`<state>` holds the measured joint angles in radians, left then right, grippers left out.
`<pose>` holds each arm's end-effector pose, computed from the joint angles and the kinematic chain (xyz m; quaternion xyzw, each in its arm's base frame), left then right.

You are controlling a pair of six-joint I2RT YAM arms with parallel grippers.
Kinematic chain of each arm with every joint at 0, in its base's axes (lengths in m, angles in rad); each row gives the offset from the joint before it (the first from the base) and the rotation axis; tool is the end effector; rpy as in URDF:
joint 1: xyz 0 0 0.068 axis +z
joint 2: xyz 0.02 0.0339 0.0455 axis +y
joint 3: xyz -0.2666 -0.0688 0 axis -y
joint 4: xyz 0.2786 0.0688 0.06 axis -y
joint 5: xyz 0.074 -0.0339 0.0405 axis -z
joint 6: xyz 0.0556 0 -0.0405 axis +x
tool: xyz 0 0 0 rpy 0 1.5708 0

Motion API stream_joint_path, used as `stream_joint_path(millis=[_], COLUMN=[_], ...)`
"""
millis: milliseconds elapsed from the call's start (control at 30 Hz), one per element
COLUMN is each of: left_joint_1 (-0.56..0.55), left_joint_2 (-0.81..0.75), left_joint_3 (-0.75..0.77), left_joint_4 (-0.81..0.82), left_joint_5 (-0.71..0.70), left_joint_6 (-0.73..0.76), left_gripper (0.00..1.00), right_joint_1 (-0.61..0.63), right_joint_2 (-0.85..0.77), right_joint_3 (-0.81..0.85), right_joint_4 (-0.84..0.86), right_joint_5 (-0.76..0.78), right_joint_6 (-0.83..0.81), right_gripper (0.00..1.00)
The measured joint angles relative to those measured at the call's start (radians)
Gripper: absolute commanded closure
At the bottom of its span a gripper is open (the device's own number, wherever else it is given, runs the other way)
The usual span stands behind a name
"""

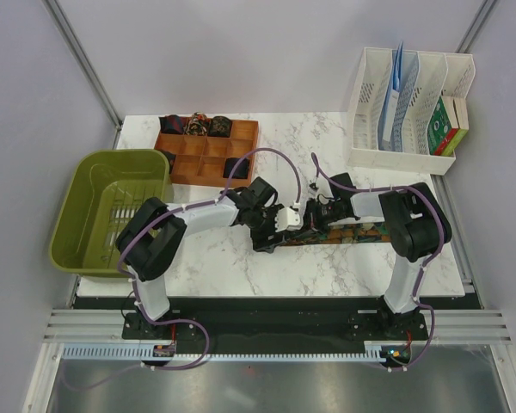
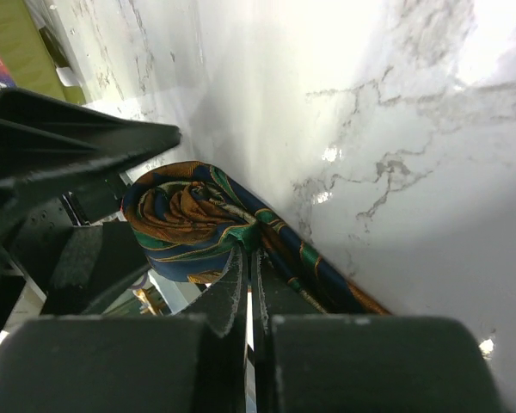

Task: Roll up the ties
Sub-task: Roll the tie at the center of the board.

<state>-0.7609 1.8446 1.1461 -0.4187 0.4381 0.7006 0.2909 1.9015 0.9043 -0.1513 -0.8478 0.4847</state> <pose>0.2723 -0.2919 0.1252 0.6712 0.6757 -0.2183 0.2130 0.3267 0.1413 0.0631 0.0004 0.8954 0.4446 0.0248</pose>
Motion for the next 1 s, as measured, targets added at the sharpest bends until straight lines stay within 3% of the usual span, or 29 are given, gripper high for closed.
stream_joint_path(millis=[300, 433, 467, 567, 1000], left_joint_1=[0.007, 0.007, 0.007, 0.007, 0.000], left_joint_2=[-0.027, -0.011, -0.006, -0.003, 0.014], left_joint_3=[-0.019, -0.006, -0.001, 0.005, 0.114], left_joint_4=[0.038, 0.065, 0.071, 0.071, -0.048], left_joint_5=[-0.014, -0.014, -0.014, -0.008, 0.006], left_joint_6=[-0.035, -0.057, -0.059, -0.066, -0.101], left_gripper=[0.17, 0.35, 0.43, 0.53, 0.59], right_joint_1=[-0.001, -0.001, -0.001, 0.001, 0.081], right_joint_2=[0.010, 0.010, 0.010, 0.011, 0.051], right_joint_3=[0.002, 0.002, 0.002, 0.001, 0.004], right_joint_4=[0.001, 0.001, 0.001, 0.009, 0.158], right_joint_5=[-0.011, -0.011, -0.011, -0.010, -0.003], right_joint_6=[-0.003, -0.003, -0.002, 0.008, 0.183], right_gripper=[1.00, 1.00, 1.00, 1.00, 1.00])
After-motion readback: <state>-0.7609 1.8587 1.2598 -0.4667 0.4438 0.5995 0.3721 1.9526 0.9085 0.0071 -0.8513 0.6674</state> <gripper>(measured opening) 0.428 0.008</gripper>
